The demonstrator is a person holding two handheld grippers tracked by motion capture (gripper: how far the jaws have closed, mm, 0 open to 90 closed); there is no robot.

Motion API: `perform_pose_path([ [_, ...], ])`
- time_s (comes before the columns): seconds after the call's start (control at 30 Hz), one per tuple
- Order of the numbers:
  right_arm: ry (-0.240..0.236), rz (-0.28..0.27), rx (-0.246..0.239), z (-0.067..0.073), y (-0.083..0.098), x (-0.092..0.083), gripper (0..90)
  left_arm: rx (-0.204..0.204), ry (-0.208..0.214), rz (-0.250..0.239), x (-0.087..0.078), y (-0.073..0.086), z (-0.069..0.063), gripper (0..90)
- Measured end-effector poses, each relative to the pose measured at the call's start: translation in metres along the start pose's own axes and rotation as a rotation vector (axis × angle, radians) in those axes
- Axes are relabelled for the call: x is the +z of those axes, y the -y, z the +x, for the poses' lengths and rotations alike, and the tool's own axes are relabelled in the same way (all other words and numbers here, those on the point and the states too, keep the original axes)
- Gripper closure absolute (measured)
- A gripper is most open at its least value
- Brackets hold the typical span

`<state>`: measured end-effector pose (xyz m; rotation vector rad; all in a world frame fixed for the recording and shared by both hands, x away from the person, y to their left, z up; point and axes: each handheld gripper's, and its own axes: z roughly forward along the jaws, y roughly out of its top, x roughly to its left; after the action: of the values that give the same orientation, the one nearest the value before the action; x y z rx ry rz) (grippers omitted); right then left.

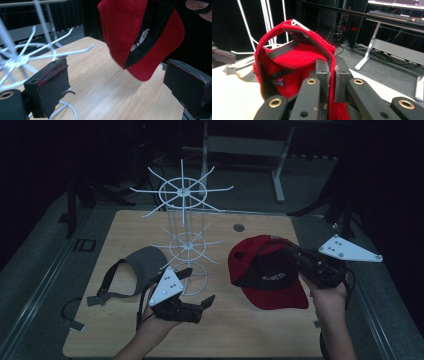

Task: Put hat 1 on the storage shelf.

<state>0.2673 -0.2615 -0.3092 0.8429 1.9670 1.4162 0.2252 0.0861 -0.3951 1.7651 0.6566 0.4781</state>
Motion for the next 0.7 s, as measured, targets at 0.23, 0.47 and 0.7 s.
perform_pose_path([
  [0.23, -0.017, -0.014, -0.011, 0.007, -0.002, -0.003, 84.6, 0.019, 0.03, 0.0, 0.017, -0.013, -0.005, 6.8],
  [0.47, -0.043, -0.018, -0.022, 0.015, -0.002, -0.001, 84.7, 0.048, 0.017, -0.011, 0.03, -0.026, -0.008, 10.6],
  [0.7, -0.06, -0.032, -0.026, 0.019, -0.002, -0.001, 84.6, 0.06, 0.013, -0.007, 0.043, -0.036, -0.006, 15.4],
])
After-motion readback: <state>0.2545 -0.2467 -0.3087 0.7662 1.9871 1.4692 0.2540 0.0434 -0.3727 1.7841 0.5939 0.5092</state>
